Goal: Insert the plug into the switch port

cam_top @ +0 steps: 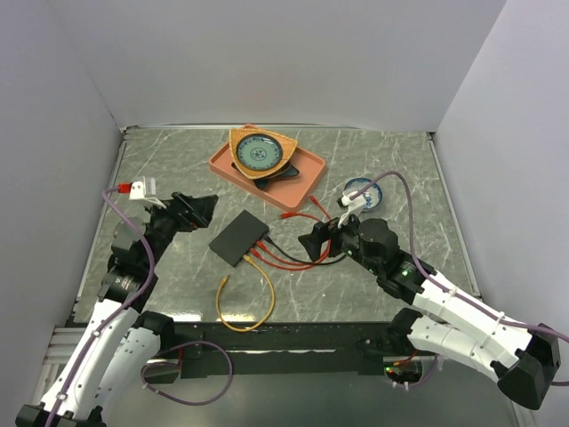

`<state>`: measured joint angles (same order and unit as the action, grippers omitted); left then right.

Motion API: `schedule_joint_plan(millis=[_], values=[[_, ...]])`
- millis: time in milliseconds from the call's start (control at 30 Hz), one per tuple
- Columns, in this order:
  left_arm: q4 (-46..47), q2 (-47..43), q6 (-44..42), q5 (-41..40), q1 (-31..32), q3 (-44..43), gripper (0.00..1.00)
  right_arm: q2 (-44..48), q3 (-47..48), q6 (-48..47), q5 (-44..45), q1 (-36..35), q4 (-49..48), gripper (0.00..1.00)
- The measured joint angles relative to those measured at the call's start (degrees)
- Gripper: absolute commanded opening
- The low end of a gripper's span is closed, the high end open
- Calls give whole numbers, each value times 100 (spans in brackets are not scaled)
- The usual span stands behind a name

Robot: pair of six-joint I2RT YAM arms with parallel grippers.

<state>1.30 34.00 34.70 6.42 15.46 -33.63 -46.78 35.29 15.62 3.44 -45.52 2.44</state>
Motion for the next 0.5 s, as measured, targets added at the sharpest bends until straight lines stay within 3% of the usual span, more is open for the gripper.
schedule_joint_plan(millis=[500], values=[[122, -566, -7, -481, 0, 439, 96, 98, -74, -33, -61, 0, 149, 99]])
